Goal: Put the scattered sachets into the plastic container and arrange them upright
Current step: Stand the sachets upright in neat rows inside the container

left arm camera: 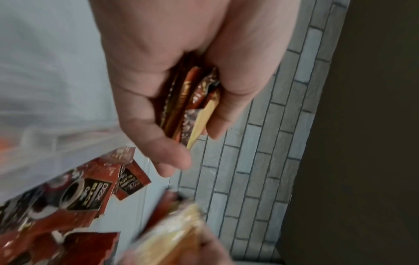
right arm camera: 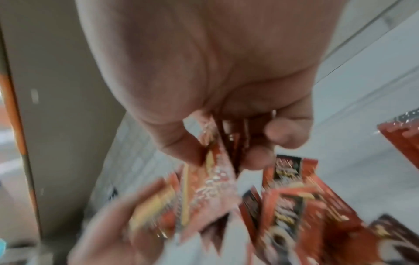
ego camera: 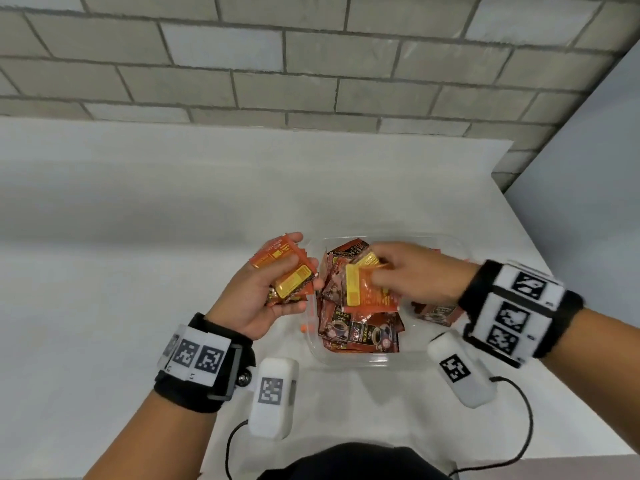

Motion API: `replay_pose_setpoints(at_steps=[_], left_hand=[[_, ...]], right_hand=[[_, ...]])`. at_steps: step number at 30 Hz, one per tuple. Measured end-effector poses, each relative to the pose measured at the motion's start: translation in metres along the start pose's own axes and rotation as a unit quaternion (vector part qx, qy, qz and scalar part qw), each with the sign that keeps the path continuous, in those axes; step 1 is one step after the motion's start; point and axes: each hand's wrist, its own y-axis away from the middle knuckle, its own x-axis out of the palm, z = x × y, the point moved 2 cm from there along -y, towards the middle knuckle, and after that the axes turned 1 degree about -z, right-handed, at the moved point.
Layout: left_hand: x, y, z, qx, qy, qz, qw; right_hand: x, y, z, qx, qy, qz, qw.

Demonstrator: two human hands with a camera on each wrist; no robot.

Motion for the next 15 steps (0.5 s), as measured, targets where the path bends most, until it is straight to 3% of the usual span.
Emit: replay_pose_setpoints(at_steps=[4, 6, 9, 12, 15], left_hand=[[0.031, -0.001, 0.018, -0.036, -0.022, 0.04, 0.998], [0.049, -0.001, 0.026, -0.056, -0.037, 0.072, 0.995], [0.07, -0.003, 0.034, -0.066, -0.051, 0.093, 0.992], [0.082, -0.005, 0.04, -0.084, -0.036, 0.084, 0.992], [0.086, -0.006, 0.047, -0.099, -0.01, 0.057, 0.993]], right_hand=[[-0.015, 0.014, -0.009, -0.038, -0.198, -0.077, 0.976], [-0.013, 0.016, -0.012, -0.044, -0.241, -0.088, 0.966], [-0.005, 0.018, -0.015, -0.054, -0.224, -0.088, 0.969], [0.0, 0.021, -0.022, -0.063, -0.122, -0.099, 0.986], [-0.004, 0.028, -0.028, -0.057, -0.035, -0.178, 0.982]])
